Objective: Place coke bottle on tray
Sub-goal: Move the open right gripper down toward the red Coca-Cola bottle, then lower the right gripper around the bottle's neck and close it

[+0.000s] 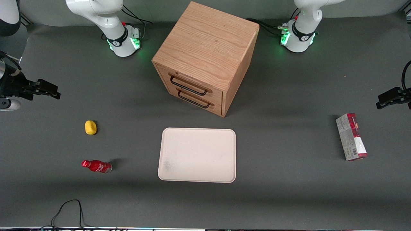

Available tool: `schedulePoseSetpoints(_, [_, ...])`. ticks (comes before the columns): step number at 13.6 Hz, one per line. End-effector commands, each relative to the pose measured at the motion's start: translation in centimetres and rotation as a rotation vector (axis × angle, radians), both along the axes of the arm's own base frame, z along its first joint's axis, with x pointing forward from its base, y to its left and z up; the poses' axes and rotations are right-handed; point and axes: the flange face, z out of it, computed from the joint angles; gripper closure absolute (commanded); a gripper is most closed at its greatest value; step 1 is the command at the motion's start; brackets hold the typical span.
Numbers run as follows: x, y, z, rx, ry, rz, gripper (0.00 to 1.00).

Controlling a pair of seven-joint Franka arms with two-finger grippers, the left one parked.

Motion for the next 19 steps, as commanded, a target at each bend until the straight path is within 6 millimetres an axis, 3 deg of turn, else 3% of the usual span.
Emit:
schedulePoseSetpoints(1, [1.1, -0.3, 1.4, 0.007, -0.031, 0.013, 0.00])
schedulePoseSetpoints(3, [3.6, -0.5, 2.4, 0.003, -0.039, 0.006, 0.00])
schedulePoseSetpoints(6, [7.7, -0.6, 1.5, -0.005, -0.018, 0.032, 0.00])
schedulePoseSetpoints(8, [10.5, -1.9, 0.1, -0.007, -0.037, 0.044, 0.00])
schedulePoseSetpoints(10, [12.8, -1.7, -2.1, -0.011, -0.050, 0.048, 0.00])
schedulePoseSetpoints(16, [15.5, -0.7, -5.0, 0.000, -0.108, 0.069, 0.00])
schedulePoseSetpoints(19, [16.7, -0.7, -9.0, 0.001, -0.061, 0.068, 0.00])
